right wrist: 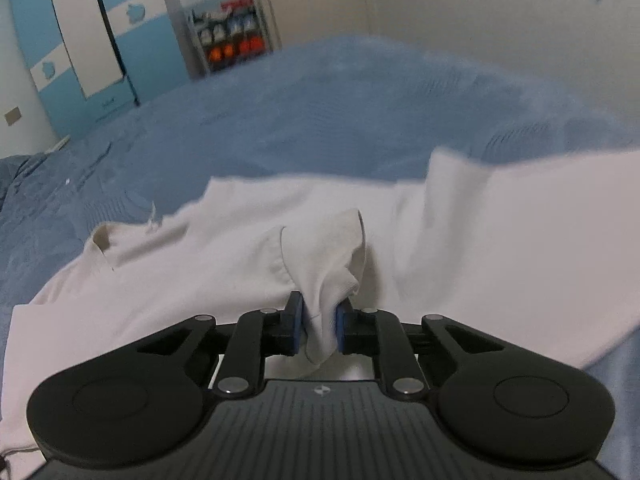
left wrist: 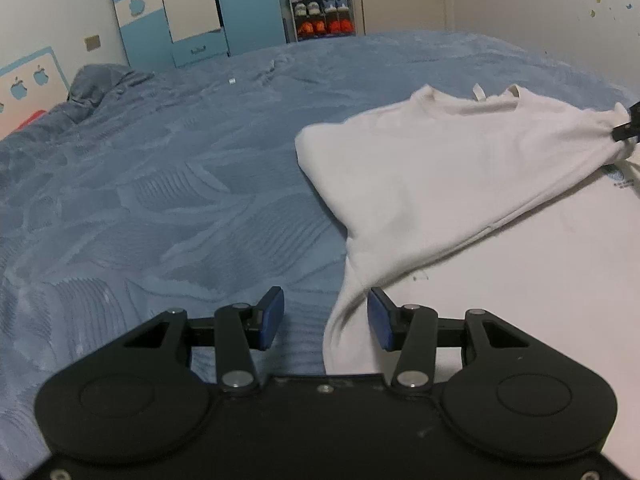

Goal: Fold small clothes

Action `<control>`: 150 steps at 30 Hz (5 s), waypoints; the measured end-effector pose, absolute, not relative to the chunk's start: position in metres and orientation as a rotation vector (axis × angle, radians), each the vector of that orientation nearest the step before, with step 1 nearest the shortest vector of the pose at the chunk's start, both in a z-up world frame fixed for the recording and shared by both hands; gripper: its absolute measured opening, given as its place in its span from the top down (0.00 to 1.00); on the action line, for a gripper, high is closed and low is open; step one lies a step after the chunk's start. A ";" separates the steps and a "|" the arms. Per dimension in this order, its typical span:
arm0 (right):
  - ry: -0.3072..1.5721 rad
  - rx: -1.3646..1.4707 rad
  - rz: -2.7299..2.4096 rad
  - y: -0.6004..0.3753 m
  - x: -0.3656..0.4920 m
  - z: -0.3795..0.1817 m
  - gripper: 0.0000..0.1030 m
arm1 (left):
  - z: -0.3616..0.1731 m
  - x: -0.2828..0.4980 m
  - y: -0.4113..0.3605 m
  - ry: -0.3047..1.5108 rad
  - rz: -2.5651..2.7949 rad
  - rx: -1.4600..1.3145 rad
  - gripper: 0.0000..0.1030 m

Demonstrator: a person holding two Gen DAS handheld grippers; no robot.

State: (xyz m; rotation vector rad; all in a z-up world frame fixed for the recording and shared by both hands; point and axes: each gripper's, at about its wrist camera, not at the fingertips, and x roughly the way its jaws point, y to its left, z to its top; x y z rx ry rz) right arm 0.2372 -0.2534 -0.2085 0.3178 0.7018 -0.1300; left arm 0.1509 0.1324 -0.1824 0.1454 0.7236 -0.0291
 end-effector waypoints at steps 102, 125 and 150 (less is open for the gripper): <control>0.579 0.136 0.374 -0.047 0.213 -0.138 0.76 | -0.154 0.139 0.188 0.694 0.082 0.020 0.52; 0.616 0.083 0.299 -0.100 0.174 -0.120 0.57 | -0.127 0.108 0.153 0.702 0.036 0.068 0.51; 0.828 0.171 0.091 -0.300 -0.066 -0.191 0.25 | -0.176 -0.032 0.125 1.033 -0.028 -0.144 0.51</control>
